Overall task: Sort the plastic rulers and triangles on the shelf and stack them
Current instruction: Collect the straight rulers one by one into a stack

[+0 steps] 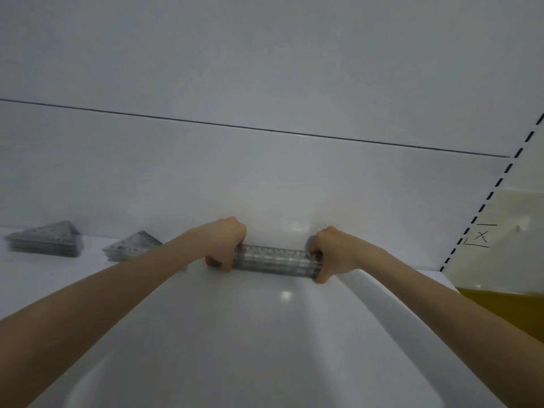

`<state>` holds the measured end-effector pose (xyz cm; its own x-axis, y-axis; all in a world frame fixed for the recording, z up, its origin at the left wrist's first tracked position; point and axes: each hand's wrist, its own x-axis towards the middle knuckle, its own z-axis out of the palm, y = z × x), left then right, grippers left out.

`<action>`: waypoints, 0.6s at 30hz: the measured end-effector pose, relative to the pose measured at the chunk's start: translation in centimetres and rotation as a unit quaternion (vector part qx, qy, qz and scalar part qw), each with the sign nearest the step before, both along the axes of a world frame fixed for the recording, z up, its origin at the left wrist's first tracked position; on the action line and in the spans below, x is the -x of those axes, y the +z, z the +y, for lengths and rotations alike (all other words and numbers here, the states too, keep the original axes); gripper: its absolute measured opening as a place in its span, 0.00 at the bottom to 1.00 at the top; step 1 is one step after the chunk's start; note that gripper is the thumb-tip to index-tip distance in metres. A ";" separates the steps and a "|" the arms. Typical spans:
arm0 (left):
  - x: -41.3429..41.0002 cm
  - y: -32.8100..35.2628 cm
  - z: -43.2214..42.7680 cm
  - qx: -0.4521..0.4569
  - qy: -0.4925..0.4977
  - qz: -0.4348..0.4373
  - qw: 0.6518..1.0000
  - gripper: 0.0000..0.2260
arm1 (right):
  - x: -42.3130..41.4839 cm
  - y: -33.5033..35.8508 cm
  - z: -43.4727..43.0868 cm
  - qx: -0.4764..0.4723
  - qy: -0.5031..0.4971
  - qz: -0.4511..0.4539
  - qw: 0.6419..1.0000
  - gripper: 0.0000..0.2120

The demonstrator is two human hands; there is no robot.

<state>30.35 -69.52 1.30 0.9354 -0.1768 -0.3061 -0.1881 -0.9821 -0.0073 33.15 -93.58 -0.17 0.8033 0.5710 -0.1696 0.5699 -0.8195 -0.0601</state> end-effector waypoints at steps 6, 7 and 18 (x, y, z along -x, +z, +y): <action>-1.0 -0.3 0.6 0.005 -0.012 0.008 1.000 0.11 | -0.4 0.2 0.4 0.012 -0.004 0.003 1.000 0.13; -1.1 -0.4 0.6 0.004 -0.012 0.005 1.000 0.11 | -0.4 0.3 0.4 0.012 -0.009 0.007 1.000 0.12; -0.2 1.6 1.4 0.091 0.029 0.042 0.995 0.21 | -0.4 1.4 1.4 0.008 -0.047 0.017 0.999 0.14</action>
<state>30.59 -68.14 2.90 0.9180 -0.1833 -0.3516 -0.1240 -0.9750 0.1845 33.52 -92.13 1.18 0.8471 0.4895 -0.2069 0.4874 -0.8708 -0.0644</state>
